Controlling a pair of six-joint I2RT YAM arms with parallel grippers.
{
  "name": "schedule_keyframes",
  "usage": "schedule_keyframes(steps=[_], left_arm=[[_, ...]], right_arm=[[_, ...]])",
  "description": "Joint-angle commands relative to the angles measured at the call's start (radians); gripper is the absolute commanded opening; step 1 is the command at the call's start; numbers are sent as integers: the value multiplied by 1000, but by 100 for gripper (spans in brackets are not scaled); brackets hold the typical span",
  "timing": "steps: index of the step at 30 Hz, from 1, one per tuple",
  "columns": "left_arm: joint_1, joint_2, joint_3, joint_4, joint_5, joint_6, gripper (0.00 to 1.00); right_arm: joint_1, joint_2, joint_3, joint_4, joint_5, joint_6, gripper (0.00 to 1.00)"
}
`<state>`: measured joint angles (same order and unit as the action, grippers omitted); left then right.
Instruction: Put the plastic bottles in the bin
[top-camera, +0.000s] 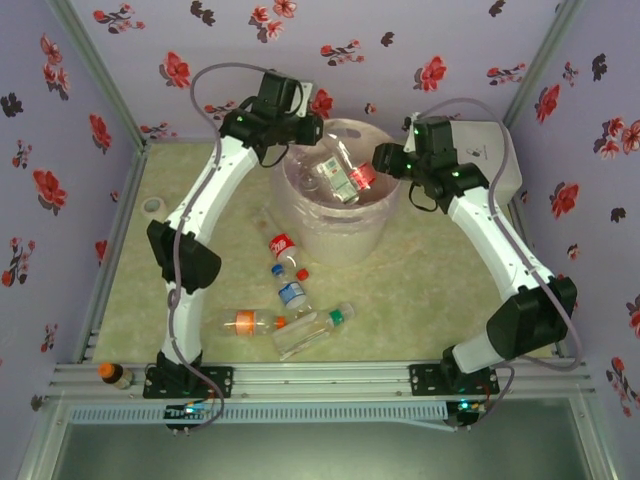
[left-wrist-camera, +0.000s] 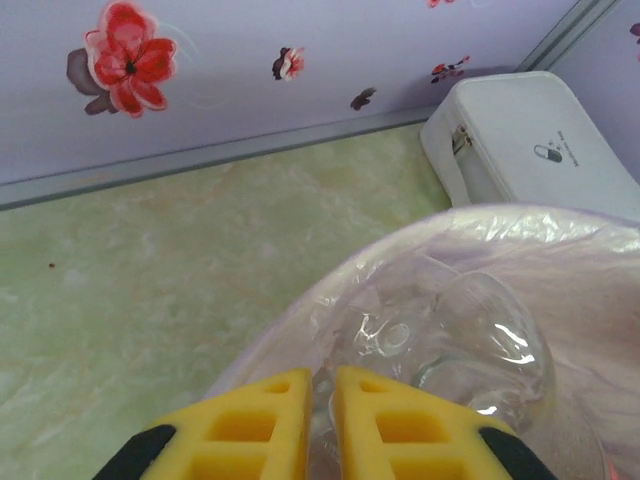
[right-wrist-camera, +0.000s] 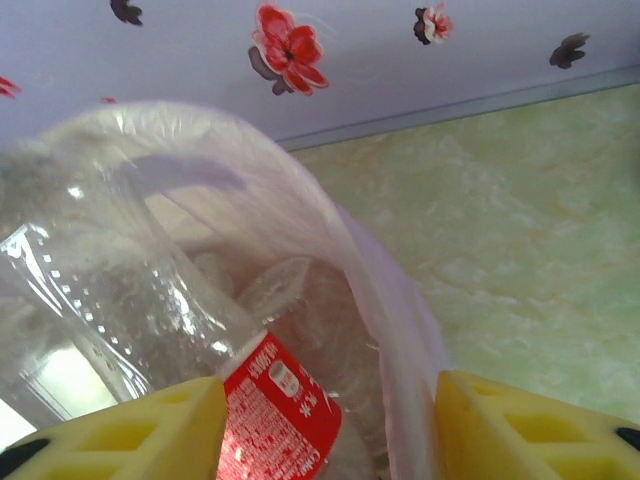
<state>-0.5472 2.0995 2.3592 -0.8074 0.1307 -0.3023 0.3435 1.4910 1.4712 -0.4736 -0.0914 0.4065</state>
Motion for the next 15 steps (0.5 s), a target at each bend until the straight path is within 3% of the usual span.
schedule_keyframes(steps=[1,4,7,15], left_arm=[[-25,-23,-112,-135,21,32,15],[-23,-23,-81,-151,-8,35,18],[-24,-35,-19,-146,-5,37,39],[-24,-75,193,-171,-3,62,71]], right_arm=[[2,34,-21,51,-48,49,57],[2,30,-14,65,-38,60,56],[2,16,1,79,-20,58,59],[0,22,92,34,10,21,68]])
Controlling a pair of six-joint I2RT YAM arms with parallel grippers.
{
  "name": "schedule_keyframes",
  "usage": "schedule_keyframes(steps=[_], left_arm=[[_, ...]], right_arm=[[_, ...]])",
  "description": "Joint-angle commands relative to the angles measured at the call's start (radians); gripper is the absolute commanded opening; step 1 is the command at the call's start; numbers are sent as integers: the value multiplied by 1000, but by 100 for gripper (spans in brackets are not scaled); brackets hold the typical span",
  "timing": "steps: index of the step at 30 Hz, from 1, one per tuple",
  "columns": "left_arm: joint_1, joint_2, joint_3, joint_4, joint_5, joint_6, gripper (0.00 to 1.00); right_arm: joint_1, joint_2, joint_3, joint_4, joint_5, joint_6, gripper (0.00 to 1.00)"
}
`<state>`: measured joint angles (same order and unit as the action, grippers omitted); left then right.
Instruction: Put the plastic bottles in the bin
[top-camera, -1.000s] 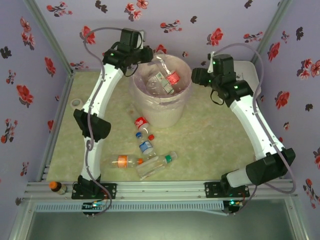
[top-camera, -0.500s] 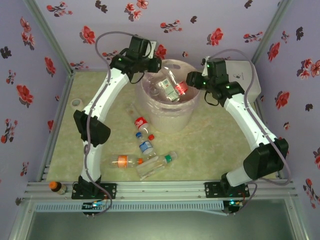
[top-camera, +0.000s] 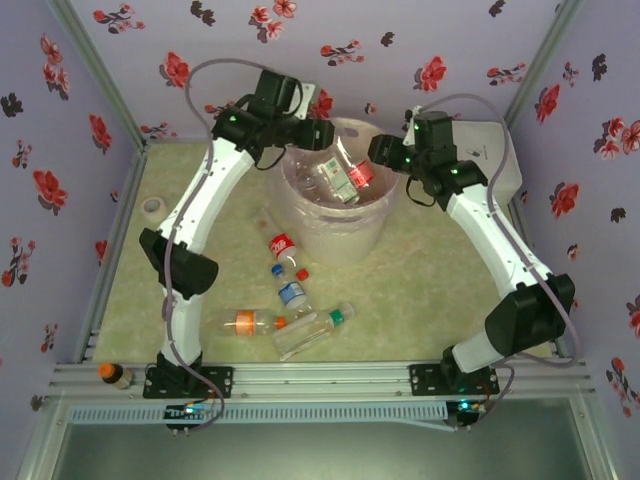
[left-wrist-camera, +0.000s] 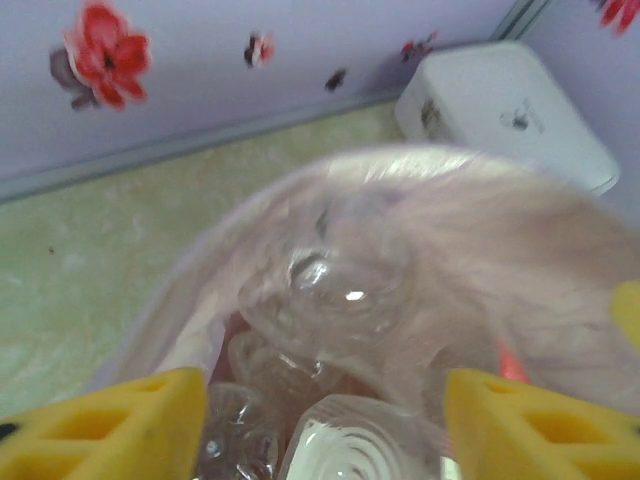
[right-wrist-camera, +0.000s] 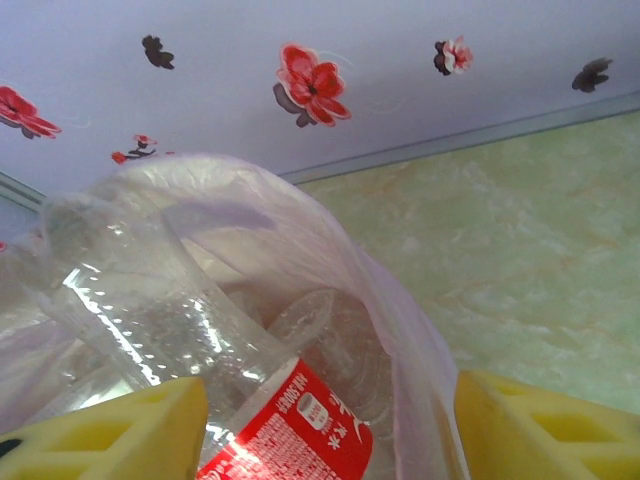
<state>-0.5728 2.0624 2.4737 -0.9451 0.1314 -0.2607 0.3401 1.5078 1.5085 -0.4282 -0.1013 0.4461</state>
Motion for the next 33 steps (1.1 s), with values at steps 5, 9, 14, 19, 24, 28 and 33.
schedule_keyframes(steps=[5,9,14,19,24,28,33], left_arm=[[2,-158,84,-68,-12,40,99],[28,-341,-78,-129,-117,-22,100],[142,-576,-507,-129,-60,-238,100],[187,-776,-990,35,-5,-488,100],[180,-875,-1391,380,83,-798,100],[151,-809,-1528,554,102,-918,100],[138,-653,-1533,609,111,-969,99]], right_arm=[[-3,15,119,-37,25,-95,75],[-26,46,208,-106,21,-156,82],[-52,45,298,-222,23,-193,89],[-122,28,298,-296,24,-204,91],[-232,8,240,-314,-29,-104,92],[-269,-20,209,-305,-87,-66,97],[-269,-61,163,-272,-75,-75,97]])
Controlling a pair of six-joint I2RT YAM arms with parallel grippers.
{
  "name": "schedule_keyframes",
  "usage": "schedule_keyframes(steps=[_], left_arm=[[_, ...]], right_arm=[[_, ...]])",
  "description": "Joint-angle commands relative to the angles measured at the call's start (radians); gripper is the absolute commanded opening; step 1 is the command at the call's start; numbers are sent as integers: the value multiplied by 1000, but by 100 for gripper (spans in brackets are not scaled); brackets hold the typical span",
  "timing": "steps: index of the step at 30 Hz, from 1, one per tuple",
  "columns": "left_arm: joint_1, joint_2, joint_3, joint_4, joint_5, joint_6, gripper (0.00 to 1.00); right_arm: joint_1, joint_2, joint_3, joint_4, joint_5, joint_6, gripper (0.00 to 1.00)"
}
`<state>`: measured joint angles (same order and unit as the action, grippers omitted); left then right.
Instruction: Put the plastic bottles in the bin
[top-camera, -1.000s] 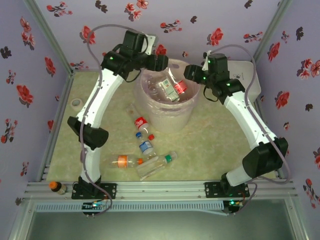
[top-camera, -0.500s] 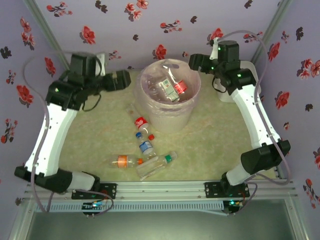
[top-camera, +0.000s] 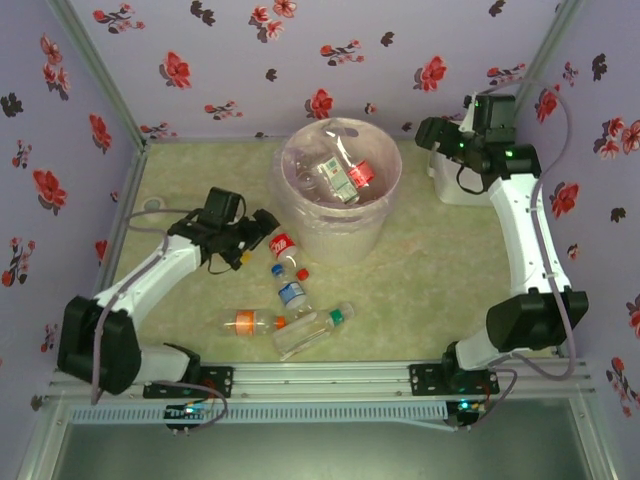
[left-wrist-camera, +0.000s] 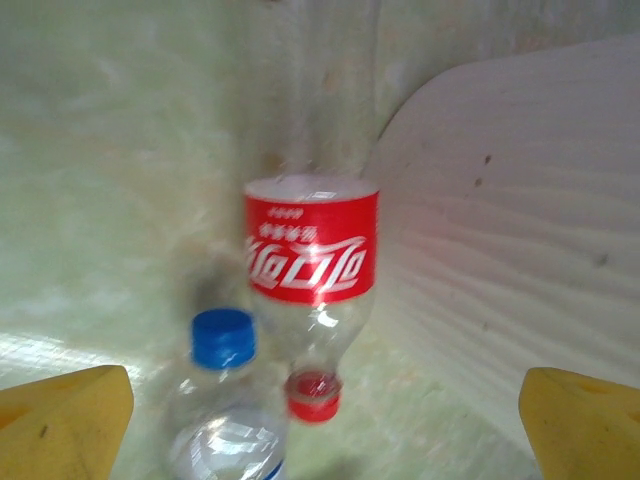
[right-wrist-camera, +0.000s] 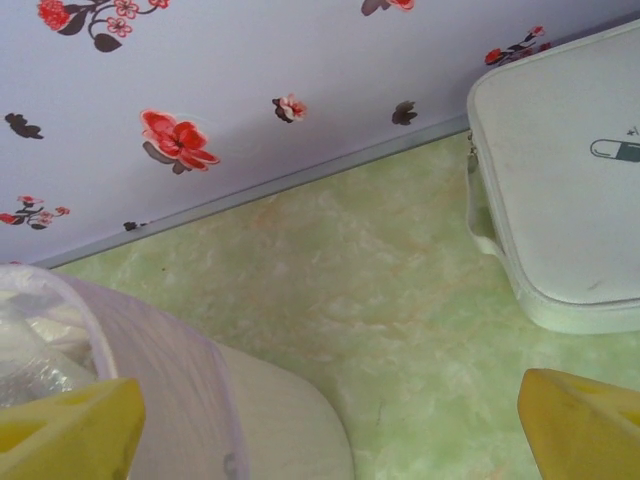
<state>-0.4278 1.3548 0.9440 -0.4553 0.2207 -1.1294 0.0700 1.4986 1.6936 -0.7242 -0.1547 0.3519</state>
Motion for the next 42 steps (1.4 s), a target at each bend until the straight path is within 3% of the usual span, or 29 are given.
schedule_keyframes(steps=[1,11,16,26,31,38,42], left_arm=[[-14,78,-4,140,16,-108,99],[-51,261,23,188,-34,-106,87],[-89,332,56,178,-52,-92,76],[-82,273,105,101,-147,-52,62],[-45,127,192,-80,-260,85,59],[47,-34,406,-266,-409,386,32],[27,-75,527,-188,-353,652,16]], right_arm=[[1,-61,-32,30,-14,16,97],[-4,-84,-34,11,41,-26,97],[-10,-24,90,-21,48,-62,97],[-11,2,143,-23,-54,-24,96],[-9,-60,80,-8,-79,-5,95],[96,-53,167,-71,-104,-33,91],[203,15,267,-75,-143,-17,85]])
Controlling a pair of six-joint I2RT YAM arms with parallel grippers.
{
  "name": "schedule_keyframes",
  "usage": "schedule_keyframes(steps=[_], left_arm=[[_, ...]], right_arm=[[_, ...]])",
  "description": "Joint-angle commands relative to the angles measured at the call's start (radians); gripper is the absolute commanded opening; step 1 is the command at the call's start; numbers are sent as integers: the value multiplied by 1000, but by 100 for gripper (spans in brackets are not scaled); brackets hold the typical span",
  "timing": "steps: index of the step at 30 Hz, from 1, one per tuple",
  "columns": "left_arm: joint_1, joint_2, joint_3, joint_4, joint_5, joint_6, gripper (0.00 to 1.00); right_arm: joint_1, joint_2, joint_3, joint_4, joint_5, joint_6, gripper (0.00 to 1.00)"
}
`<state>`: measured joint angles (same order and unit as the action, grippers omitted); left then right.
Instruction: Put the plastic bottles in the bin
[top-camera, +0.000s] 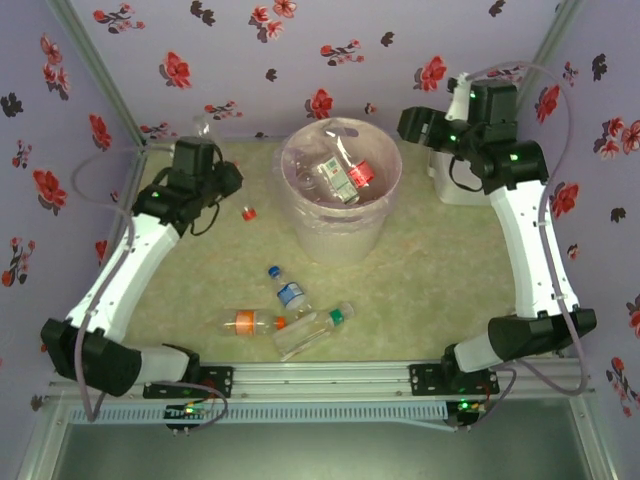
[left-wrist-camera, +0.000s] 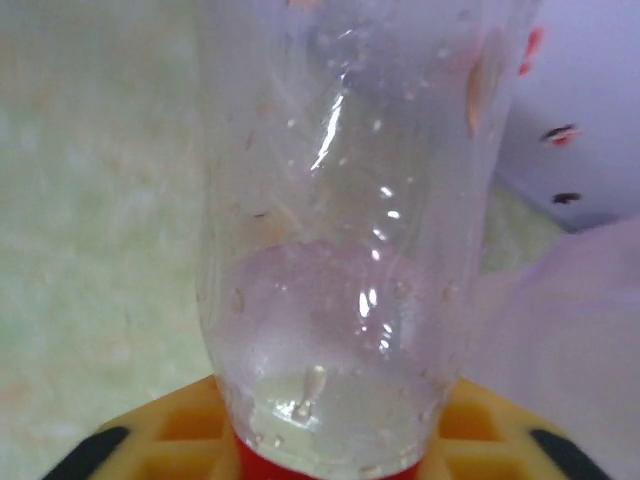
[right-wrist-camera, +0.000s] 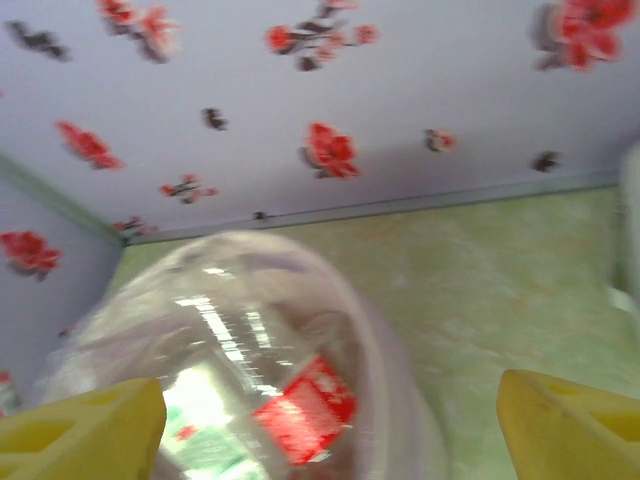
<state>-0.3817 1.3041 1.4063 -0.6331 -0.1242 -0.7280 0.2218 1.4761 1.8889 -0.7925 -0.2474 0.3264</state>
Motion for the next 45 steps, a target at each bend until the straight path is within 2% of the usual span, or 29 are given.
schedule_keyframes(steps=[1,3,8,12,15,23,29,34,39,42,45], left_arm=[[-37,-29,94,6,2,308,11],[-78,-33,145,22,13,399,0],[-157,11,266,-28,159,533,0],[-216,38,286,-6,255,587,0],[-240,45,287,19,314,586,0],[-241,82,315,-12,323,567,0],[-240,109,339,-42,304,573,0],[-241,124,354,-63,280,587,0],[-241,132,362,-70,277,605,0],[-244,124,344,-52,305,643,0],[-244,127,339,-55,305,665,0]], right_arm=[[78,63,112,-6,-64,13,83],[119,117,188,3,-102,30,81],[227,233,343,99,-215,82,80],[282,333,470,110,-246,91,89],[286,381,527,90,-289,82,93],[281,322,448,163,-346,62,99],[263,238,377,167,-312,2,99],[258,188,304,237,-315,14,99],[261,208,292,290,-328,63,99],[270,265,356,239,-309,66,91],[286,320,414,218,-330,80,90]])
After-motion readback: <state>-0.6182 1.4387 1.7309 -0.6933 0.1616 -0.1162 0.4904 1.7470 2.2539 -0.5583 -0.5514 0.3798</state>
